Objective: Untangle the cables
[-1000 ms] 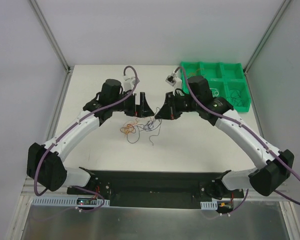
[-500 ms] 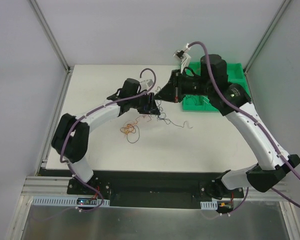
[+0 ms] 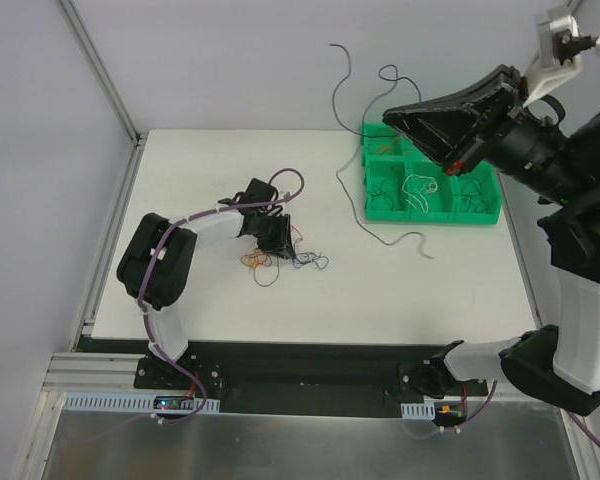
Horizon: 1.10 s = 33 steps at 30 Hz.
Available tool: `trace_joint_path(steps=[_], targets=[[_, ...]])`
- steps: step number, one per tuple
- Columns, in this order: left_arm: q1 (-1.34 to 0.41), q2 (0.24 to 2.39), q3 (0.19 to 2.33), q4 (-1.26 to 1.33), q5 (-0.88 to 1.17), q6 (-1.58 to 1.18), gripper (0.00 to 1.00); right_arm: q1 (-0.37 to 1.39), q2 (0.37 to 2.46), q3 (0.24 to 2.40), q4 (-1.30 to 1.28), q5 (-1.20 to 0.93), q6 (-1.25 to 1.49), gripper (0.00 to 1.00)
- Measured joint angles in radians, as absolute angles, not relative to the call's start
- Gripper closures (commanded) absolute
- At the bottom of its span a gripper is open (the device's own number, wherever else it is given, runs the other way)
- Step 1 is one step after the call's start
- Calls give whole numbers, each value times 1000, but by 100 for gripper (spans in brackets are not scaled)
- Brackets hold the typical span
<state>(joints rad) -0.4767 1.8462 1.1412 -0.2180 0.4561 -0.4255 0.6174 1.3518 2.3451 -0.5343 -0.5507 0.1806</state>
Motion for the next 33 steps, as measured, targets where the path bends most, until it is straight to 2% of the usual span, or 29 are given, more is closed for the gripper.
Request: trace_joint_path(steps=[4, 10, 15, 21, 26, 32, 33], targets=[[-476, 1812, 1114, -249, 427, -403, 76, 588, 1244, 2192, -544, -453, 138, 100], [-476, 1710, 1103, -292, 408, -392, 69, 562, 1084, 1772, -616, -271, 88, 100], [-476, 1633, 1103, -324, 411, -392, 59, 511, 1029, 1432, -657, -159, 85, 100], [-476, 1570, 1103, -369, 426, -400, 54, 460, 1010, 1124, -697, -107, 96, 100], [-476, 1527, 1103, -393, 453, -407, 48, 413, 1083, 1023, -733, -113, 85, 100], [-476, 1502, 1103, -410, 469, -409, 47, 385, 1325, 1039, -727, -132, 23, 99], [-476, 1500, 1103, -410, 471, -409, 47, 384, 1371, 1056, -725, -139, 19, 96]])
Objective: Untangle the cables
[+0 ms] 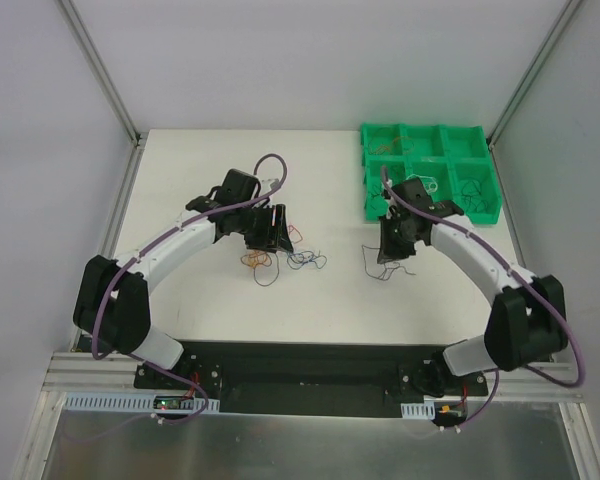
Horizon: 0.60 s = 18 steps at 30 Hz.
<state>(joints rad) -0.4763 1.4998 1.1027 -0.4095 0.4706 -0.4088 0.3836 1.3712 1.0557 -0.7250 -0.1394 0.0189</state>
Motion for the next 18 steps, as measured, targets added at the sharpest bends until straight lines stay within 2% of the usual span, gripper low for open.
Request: trace_joint_path(steps=[3, 6, 9, 11, 18], targets=[[-476, 1497, 1103, -410, 473, -409, 47, 383, 1507, 1125, -700, -171, 22, 82], [-476, 1494, 1102, -411, 476, -410, 46, 388, 1615, 1188, -673, -197, 27, 62], [-476, 1478, 1102, -422, 479, -409, 46, 404, 1670, 1203, -656, -203, 24, 50], [-476, 1464, 1100, -429, 480, -409, 46, 418, 1684, 1203, -657, -199, 21, 45], [-476, 1441, 1097, -443, 480, -408, 46, 477, 1731, 1219, -648, -135, -9, 43]])
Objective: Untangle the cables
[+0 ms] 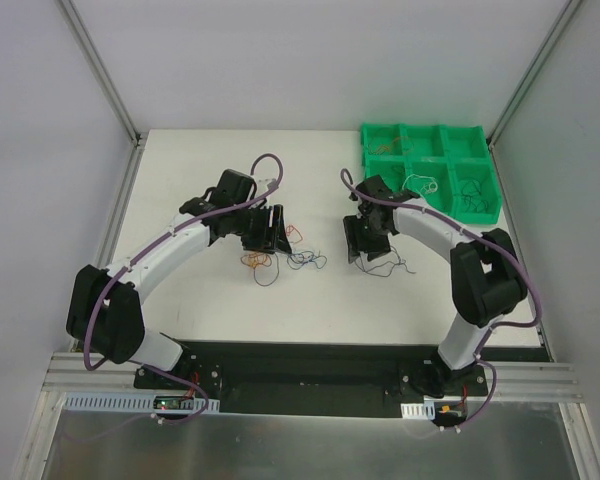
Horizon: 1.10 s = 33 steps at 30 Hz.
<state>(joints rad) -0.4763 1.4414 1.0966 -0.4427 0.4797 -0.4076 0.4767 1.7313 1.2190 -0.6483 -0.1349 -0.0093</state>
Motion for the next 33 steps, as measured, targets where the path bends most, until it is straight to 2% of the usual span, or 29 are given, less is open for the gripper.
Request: trace_joint_path(steps=[3, 5, 8, 9, 15, 19, 26, 29, 33], targets=[[-476, 1441, 1095, -450, 480, -407, 45, 496, 1766, 1226, -632, -97, -14, 46], [-476, 1441, 1090, -451, 481, -405, 45, 501, 1792, 1229, -623, -73, -17, 56], [-476, 1441, 1081, -456, 483, -403, 45, 502, 1824, 1231, -603, -49, -24, 91], [-476, 1441, 1080, -459, 485, -403, 45, 502, 1831, 1231, -598, -42, -25, 100], [-476, 1441, 1080, -463, 489, -395, 45, 489, 1808, 1242, -597, -30, -17, 100], [-476, 1441, 1080, -465, 489, -380, 44, 434, 1665, 1259, -656, -14, -1, 100], [-476, 1441, 1080, -476, 489, -360, 43, 227, 1468, 1486, -704, 68, 25, 99], [-476, 1439, 1080, -480, 489, -351, 43, 135, 1496, 1602, -709, 106, 27, 100], [-476, 1420, 1080, -487, 489, -349, 42, 22, 1668, 1831, -708, 155, 3, 100]])
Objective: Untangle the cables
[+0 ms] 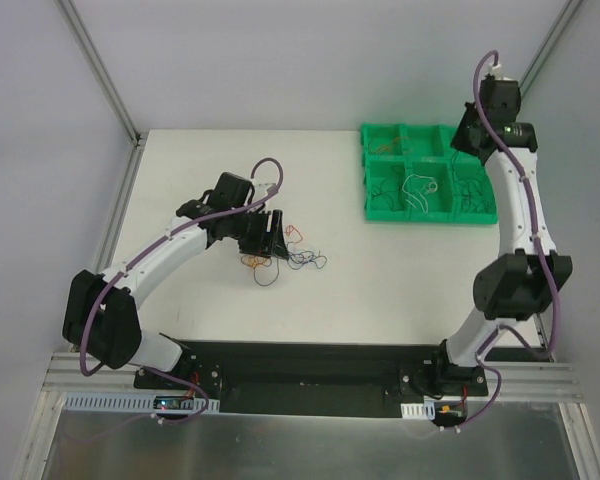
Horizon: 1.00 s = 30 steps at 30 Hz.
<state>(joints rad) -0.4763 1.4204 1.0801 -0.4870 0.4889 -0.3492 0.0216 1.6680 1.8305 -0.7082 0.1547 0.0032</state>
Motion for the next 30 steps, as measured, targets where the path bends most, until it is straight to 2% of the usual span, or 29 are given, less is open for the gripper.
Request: trace_joint_path(steps=[5, 12, 21, 26, 30], targets=[[-476, 1373, 1071, -492, 487, -350, 42, -98, 1900, 2029, -672, 175, -47, 100], [-476, 1344, 1067, -514, 467, -349, 41, -175, 2103, 2046, -598, 154, -109, 100], [-476, 1364, 1067, -523, 461, -349, 41, -170, 2114, 1839, -531, 24, -25, 100], [-476, 1375, 1067, -524, 461, -349, 41, -214, 2127, 1849, -551, -99, 84, 100], [-476, 1375, 1067, -524, 461, -349, 41, -255, 2203, 1964, -594, -176, 142, 99]])
